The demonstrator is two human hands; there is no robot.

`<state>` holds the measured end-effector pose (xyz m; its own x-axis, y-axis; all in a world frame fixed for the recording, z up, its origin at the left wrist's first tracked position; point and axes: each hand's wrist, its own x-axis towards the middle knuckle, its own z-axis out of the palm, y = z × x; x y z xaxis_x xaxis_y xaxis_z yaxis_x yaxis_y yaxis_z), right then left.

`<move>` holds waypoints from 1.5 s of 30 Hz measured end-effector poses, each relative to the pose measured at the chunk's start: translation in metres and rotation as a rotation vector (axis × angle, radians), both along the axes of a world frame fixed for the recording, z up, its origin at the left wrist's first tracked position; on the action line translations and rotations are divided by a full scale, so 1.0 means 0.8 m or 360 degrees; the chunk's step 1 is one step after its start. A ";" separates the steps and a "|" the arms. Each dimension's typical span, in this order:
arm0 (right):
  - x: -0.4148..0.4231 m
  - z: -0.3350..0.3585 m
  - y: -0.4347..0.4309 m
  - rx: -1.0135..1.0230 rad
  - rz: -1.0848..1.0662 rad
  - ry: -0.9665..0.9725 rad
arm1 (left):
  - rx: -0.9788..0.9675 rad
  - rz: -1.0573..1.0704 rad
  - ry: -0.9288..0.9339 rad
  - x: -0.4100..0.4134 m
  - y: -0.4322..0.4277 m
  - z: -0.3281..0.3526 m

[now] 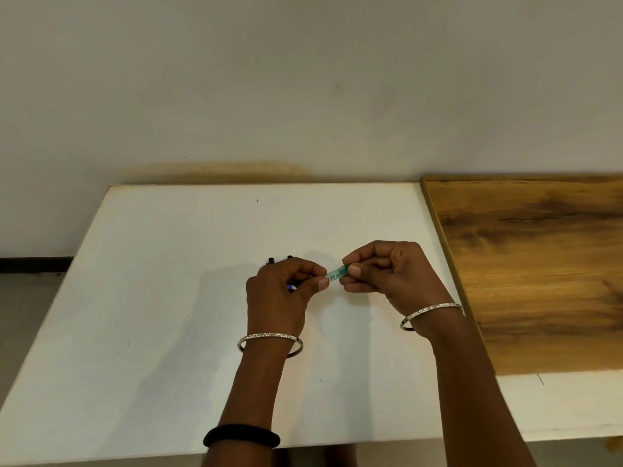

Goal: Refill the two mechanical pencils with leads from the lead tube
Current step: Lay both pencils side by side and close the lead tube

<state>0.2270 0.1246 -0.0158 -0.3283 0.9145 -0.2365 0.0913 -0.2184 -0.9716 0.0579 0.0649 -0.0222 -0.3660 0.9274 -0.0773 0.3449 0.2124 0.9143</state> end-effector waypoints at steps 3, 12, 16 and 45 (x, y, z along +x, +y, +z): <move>-0.004 0.000 0.000 0.0061 0.0016 -0.0018 | 0.0005 0.0024 -0.0026 -0.001 0.000 0.000; -0.008 0.001 0.000 0.0027 -0.0043 -0.0021 | 0.0013 0.0039 -0.0091 -0.005 -0.001 0.001; -0.011 0.003 -0.002 0.0002 -0.0070 -0.0014 | 0.0011 0.0053 -0.0124 -0.005 -0.001 0.001; -0.080 -0.028 -0.016 0.0087 -0.0370 -0.0883 | -0.0193 0.0476 0.0169 -0.036 -0.007 -0.007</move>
<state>0.1628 0.1120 -0.0382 0.0406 0.9632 -0.2657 0.5436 -0.2444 -0.8030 0.0290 0.0591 -0.0276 -0.6326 0.7639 -0.1274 0.3425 0.4235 0.8386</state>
